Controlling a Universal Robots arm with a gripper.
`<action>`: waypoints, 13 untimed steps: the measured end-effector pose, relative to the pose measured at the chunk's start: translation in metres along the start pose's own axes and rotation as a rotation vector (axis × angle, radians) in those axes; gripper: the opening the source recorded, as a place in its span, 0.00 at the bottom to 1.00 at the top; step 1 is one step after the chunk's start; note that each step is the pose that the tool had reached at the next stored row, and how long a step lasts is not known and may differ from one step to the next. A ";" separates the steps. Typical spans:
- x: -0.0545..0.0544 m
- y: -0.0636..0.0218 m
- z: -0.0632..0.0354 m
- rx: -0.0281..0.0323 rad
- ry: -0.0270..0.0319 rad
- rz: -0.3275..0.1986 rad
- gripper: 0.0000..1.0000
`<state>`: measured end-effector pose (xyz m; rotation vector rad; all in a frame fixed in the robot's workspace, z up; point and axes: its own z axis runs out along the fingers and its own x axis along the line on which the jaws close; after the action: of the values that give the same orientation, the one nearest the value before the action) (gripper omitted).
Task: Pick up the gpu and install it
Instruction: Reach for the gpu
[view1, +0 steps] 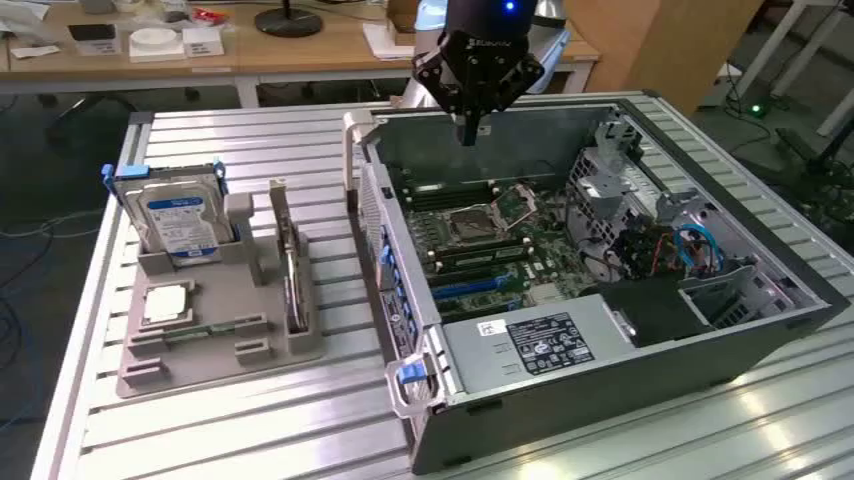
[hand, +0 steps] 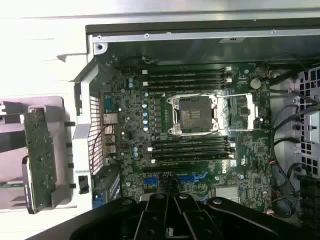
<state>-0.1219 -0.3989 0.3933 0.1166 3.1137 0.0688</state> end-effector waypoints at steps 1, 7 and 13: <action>0.000 0.0000 0.0000 0.0000 0.0000 0.000 0.11; 0.001 -0.0001 0.0001 -0.0002 -0.0002 0.000 0.11; 0.009 -0.0006 -0.0002 0.0000 0.0000 0.000 0.11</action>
<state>-0.1305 -0.3988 0.3933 0.1167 3.1137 0.0689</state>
